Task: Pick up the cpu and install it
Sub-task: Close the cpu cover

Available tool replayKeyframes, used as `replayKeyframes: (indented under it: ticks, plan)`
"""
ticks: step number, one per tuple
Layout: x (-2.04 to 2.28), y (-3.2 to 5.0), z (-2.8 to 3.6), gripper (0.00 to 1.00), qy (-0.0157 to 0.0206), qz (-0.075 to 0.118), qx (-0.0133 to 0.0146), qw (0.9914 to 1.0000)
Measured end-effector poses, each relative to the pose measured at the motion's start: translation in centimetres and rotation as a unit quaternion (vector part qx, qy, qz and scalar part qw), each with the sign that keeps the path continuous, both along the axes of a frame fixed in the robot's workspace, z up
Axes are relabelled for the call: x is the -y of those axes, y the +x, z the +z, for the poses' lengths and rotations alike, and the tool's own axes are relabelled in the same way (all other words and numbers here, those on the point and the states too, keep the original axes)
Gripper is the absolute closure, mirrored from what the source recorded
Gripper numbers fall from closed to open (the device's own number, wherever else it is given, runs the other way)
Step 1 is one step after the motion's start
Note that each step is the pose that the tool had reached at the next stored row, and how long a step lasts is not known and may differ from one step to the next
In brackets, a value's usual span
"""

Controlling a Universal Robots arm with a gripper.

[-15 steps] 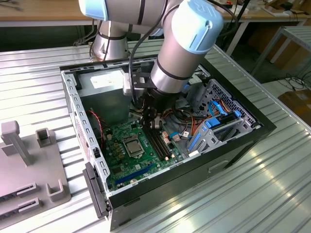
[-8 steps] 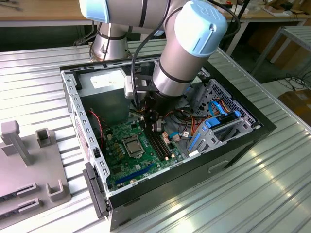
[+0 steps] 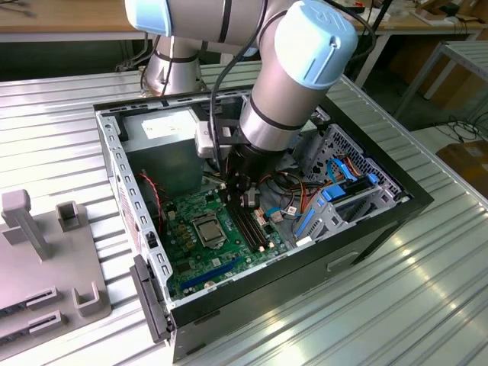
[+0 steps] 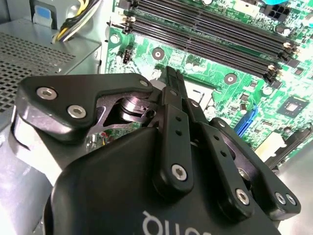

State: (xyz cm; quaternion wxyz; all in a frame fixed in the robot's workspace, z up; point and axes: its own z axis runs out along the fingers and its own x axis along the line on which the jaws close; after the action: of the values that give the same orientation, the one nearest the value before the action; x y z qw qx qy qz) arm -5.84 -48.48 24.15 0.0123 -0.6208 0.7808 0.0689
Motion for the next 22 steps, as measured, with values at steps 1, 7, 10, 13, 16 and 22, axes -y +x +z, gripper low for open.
replayKeyframes:
  ticks: [1, 7, 10, 13, 16, 22]
  plan:
    - [-0.01, -0.07, 0.03, 0.89, -0.0003, 0.002, 0.0007, 1.0]
    - [-0.03, -0.7, 0.05, 0.89, -0.0006, 0.004, 0.0029, 0.99999]
    - [-0.03, -0.71, 0.05, 0.89, -0.0006, 0.004, 0.0029, 0.99999]
    - [-0.03, -0.71, 0.05, 0.89, -0.0005, 0.005, 0.0029, 0.99999]
    - [-0.03, -0.72, 0.04, 0.89, -0.0005, 0.005, 0.003, 0.99998]
    - [-0.07, -0.73, 0.0, 0.89, 0.0, 0.021, 0.0048, 0.99976]
